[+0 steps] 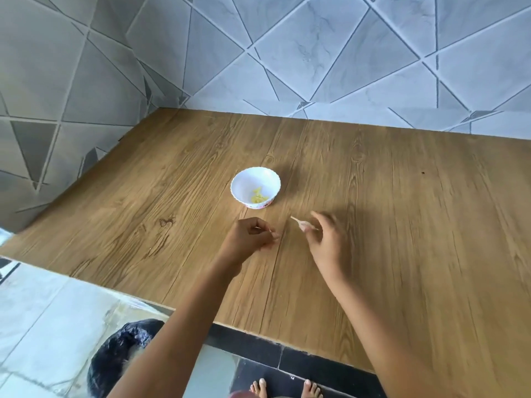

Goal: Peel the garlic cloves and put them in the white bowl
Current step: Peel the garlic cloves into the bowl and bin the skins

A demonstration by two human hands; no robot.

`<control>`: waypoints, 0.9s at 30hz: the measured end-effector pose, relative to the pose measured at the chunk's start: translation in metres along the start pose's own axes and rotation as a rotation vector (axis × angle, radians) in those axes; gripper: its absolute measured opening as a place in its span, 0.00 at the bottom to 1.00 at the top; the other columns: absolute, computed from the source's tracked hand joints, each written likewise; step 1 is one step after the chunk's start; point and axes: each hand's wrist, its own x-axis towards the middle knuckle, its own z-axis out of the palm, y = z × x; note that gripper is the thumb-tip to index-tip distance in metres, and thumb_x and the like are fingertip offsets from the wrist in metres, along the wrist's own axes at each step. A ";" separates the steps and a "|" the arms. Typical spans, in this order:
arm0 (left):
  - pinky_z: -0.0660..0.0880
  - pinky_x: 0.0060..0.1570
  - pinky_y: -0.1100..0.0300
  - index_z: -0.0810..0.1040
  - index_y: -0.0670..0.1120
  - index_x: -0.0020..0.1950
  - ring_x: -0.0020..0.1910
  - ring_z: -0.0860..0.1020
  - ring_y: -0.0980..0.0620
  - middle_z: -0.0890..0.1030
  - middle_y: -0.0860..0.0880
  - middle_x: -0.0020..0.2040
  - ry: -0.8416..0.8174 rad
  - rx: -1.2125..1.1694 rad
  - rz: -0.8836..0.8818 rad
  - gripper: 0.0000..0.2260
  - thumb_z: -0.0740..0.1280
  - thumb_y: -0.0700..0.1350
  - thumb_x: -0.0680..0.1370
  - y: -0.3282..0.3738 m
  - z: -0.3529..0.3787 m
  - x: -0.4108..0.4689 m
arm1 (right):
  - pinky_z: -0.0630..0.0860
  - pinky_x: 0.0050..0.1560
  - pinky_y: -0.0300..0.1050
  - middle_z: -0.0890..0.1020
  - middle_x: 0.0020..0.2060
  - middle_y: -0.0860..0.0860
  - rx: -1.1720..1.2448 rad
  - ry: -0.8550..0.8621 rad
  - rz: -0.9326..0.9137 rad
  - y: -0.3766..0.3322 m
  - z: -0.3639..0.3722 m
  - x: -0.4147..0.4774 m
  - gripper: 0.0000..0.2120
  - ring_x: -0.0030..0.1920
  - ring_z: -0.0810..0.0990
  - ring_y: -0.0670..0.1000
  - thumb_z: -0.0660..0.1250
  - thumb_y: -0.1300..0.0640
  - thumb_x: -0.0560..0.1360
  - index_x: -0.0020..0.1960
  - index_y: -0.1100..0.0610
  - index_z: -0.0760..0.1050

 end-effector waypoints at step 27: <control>0.81 0.42 0.59 0.81 0.39 0.38 0.35 0.81 0.48 0.82 0.41 0.34 -0.361 0.384 0.070 0.04 0.71 0.33 0.73 -0.018 -0.049 0.001 | 0.54 0.70 0.48 0.71 0.69 0.55 -0.396 -0.240 -0.038 -0.060 0.018 -0.096 0.22 0.71 0.66 0.54 0.57 0.53 0.78 0.68 0.61 0.70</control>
